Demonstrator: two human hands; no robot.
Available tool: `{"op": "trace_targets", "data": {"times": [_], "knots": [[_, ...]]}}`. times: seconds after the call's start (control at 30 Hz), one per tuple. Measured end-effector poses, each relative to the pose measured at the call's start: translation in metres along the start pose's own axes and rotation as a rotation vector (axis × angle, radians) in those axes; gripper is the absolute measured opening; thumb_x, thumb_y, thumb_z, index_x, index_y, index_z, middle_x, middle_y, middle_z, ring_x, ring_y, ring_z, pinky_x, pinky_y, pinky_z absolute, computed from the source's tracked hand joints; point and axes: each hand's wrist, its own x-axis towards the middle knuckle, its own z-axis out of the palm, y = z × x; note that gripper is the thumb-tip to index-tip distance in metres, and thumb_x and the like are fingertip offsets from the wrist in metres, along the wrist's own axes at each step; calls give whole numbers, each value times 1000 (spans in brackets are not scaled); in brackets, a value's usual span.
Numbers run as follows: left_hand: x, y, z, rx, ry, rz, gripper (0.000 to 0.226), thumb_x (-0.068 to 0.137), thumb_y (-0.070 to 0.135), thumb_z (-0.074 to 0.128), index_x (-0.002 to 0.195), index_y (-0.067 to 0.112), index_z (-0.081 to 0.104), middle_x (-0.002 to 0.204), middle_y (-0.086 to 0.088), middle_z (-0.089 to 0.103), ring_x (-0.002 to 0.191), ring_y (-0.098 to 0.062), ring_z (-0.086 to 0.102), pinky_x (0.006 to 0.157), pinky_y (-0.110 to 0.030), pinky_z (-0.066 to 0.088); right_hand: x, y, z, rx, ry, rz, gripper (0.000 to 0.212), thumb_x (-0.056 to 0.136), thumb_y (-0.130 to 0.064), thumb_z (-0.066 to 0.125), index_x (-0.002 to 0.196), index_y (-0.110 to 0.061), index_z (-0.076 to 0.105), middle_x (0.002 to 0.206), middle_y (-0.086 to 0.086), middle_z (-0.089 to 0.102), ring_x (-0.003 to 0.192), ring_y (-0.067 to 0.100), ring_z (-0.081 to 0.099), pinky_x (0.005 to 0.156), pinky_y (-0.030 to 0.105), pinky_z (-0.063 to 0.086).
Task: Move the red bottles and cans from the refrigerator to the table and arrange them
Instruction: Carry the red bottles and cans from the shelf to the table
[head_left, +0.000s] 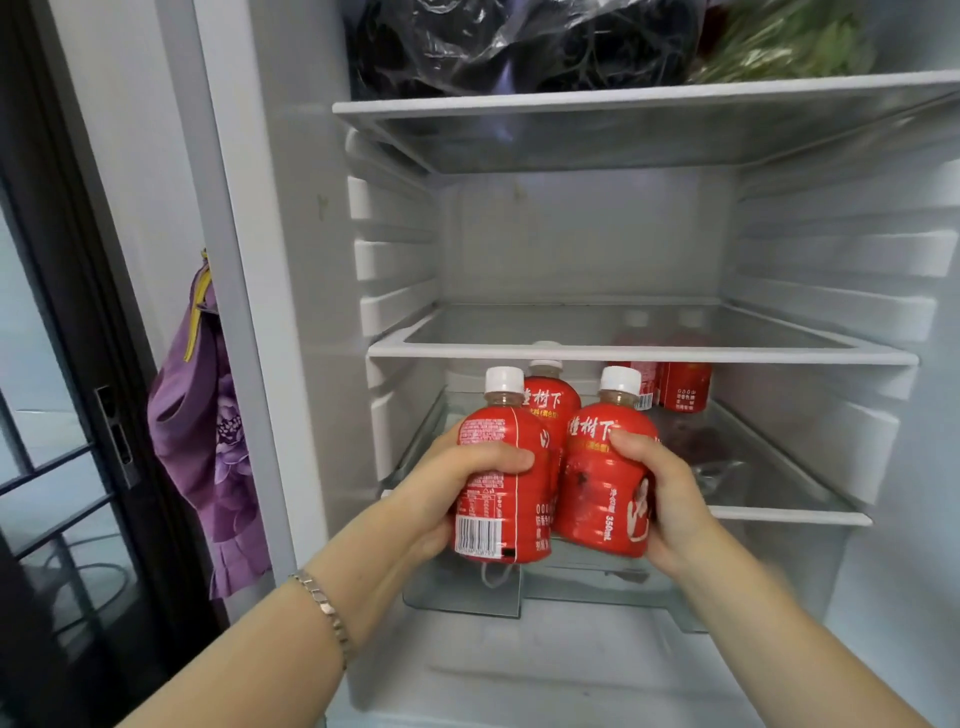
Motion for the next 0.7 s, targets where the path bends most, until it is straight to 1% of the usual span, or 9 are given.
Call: {"op": "trace_targets", "data": {"times": [0.1, 0.17, 0.2, 0.27, 0.33, 0.37, 0.5, 0.6, 0.7], "knots": [[-1, 3, 1, 17, -26, -13, 84, 37, 18, 77, 117, 9, 54, 89, -11, 71, 77, -26, 69, 68, -38, 56, 2, 1, 0, 106, 9, -14, 92, 12, -30, 89, 97, -9, 60, 70, 10, 72, 59, 22, 70, 53, 35, 58], [-1, 7, 2, 29, -30, -27, 86, 37, 18, 77, 119, 9, 53, 88, -11, 71, 76, -25, 70, 65, -36, 56, 1, 0, 2, 126, -7, -14, 94, 9, -32, 90, 96, -10, 61, 71, 10, 72, 59, 22, 70, 54, 37, 58], [0, 9, 2, 27, -31, -36, 85, 36, 18, 77, 118, 9, 53, 87, -10, 71, 74, -24, 70, 64, -36, 56, 1, 0, 4, 117, -10, -9, 88, 14, -30, 89, 95, -10, 61, 70, 10, 72, 59, 22, 70, 53, 37, 58], [-1, 13, 3, 20, -38, -55, 79, 36, 18, 76, 112, 10, 55, 83, -10, 72, 71, -24, 70, 62, -36, 57, -3, -3, 7, 101, -17, -16, 64, 37, -30, 82, 94, -9, 60, 67, 9, 71, 56, 21, 70, 49, 37, 57], [-5, 19, 5, 12, -58, -74, 70, 36, 18, 76, 104, 9, 59, 80, -11, 72, 68, -24, 70, 62, -35, 58, -8, -7, 10, 97, -14, -28, 41, 58, -30, 66, 93, -9, 60, 65, 8, 71, 55, 20, 69, 48, 35, 57], [-8, 21, 6, 5, -68, -85, 67, 37, 18, 76, 100, 9, 60, 80, -12, 72, 68, -24, 70, 62, -35, 59, -11, -9, 11, 99, -16, -30, 38, 62, -29, 62, 93, -9, 61, 66, 9, 70, 55, 20, 69, 49, 35, 57], [-23, 18, 4, -28, -93, -176, 65, 39, 20, 76, 100, 6, 61, 85, -15, 71, 72, -27, 69, 71, -39, 57, -25, -3, 13, 70, -14, 34, 38, 62, -29, 62, 94, -8, 62, 70, 12, 70, 58, 22, 68, 57, 37, 58], [-37, 7, 4, -57, -99, -238, 58, 42, 16, 76, 97, 5, 62, 81, -15, 71, 67, -26, 69, 65, -38, 59, -40, 9, 19, 18, 11, 117, 37, 60, -30, 64, 89, -8, 64, 70, 12, 71, 59, 23, 68, 65, 39, 55], [-55, -5, 5, -75, -97, -264, 39, 56, 10, 67, 94, 6, 61, 74, -13, 71, 61, -23, 69, 57, -33, 59, -59, 21, 27, -56, 31, 157, 36, 59, -29, 65, 89, -9, 65, 71, 10, 72, 59, 22, 69, 62, 37, 56]]}}
